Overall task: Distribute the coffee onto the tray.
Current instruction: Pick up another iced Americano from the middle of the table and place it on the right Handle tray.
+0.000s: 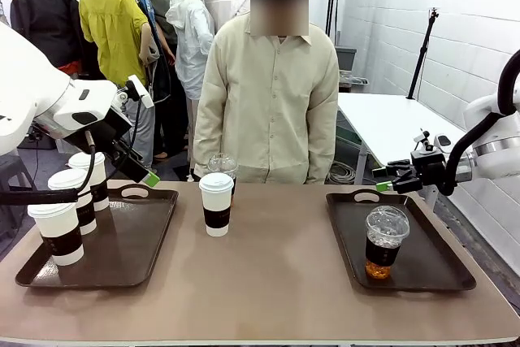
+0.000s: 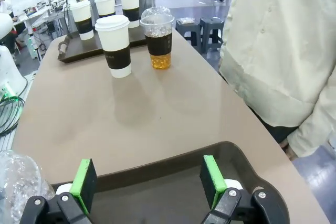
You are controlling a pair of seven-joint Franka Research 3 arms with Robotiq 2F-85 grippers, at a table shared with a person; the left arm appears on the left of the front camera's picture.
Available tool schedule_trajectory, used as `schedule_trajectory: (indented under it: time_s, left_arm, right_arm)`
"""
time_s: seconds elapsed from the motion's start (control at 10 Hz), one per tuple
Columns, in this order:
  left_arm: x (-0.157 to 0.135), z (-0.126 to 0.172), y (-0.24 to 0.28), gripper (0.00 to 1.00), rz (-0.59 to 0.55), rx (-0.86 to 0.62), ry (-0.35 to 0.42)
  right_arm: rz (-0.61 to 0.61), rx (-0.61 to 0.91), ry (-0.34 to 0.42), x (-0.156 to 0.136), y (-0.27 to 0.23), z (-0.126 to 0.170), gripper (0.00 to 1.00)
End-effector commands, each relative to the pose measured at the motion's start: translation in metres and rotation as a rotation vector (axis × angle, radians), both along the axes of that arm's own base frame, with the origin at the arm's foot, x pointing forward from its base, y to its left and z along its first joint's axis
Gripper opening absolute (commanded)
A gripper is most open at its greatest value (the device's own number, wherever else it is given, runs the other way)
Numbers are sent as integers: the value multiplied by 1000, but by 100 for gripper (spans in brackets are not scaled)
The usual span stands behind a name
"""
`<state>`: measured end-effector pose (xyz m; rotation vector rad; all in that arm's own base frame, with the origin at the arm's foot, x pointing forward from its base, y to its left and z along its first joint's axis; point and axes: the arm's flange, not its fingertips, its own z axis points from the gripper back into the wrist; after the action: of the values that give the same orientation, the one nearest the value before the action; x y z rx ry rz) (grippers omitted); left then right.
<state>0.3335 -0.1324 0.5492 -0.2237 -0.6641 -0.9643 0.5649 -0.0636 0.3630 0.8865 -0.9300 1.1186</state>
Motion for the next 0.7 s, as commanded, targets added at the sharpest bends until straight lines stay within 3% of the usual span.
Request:
schedule_trajectory:
  time_s: [0.0, 0.6]
  left_arm:
    - [0, 0, 1, 100, -2, 2, 4]
    - [0, 0, 1, 100, -2, 2, 4]
  right_arm:
    - [18, -1, 1, 8, 15, 3, 100]
    - [160, -60, 65, 49, 100, -5, 100]
